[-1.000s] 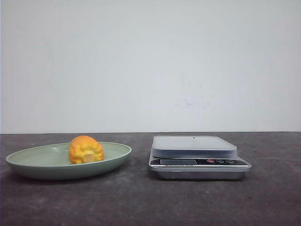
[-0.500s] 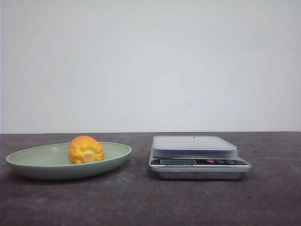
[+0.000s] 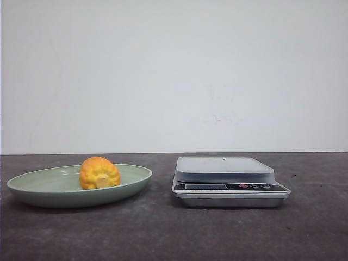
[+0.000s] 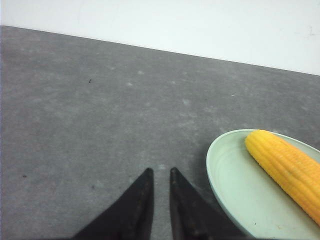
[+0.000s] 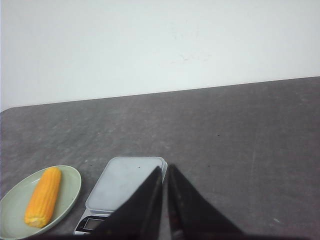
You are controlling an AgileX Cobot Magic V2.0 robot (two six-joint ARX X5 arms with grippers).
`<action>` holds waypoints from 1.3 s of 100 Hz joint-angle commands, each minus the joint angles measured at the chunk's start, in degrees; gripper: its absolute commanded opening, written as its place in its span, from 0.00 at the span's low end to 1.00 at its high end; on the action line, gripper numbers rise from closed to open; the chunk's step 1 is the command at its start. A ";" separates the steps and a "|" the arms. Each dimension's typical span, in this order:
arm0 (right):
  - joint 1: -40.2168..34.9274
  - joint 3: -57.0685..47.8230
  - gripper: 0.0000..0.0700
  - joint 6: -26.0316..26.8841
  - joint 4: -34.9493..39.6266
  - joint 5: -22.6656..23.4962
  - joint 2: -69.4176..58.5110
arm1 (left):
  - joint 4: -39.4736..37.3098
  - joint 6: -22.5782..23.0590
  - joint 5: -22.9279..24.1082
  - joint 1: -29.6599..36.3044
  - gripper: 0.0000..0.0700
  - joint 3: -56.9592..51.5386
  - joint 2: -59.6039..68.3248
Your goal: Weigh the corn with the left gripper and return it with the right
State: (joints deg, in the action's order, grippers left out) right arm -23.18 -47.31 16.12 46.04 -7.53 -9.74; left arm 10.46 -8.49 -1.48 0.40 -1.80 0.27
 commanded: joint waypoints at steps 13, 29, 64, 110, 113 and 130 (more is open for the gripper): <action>2.29 0.96 0.02 -7.39 -4.24 -5.05 0.52 | 0.28 0.52 -0.04 -0.02 0.02 0.98 0.00; 12.79 13.88 0.02 -12.11 -18.08 -0.57 4.48 | 0.26 0.52 -0.02 -0.02 0.02 0.98 0.00; 23.37 41.16 0.02 -12.00 -36.87 8.07 9.51 | 0.26 0.52 -0.02 -0.02 0.02 0.98 0.00; 23.32 46.69 0.02 -10.75 -35.91 7.74 9.51 | 0.28 0.52 -0.02 -0.02 0.02 0.98 0.00; 23.32 46.69 0.02 -10.78 -35.95 7.69 9.51 | 0.26 0.52 -0.02 -0.02 0.02 0.98 0.00; 23.32 46.69 0.02 -10.78 -37.16 7.58 9.51 | 0.28 0.52 -0.02 -0.02 0.02 0.98 0.00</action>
State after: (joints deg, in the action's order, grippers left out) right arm 0.10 -0.95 4.89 9.82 0.21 -0.25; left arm 10.44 -8.47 -1.45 0.40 -1.80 0.30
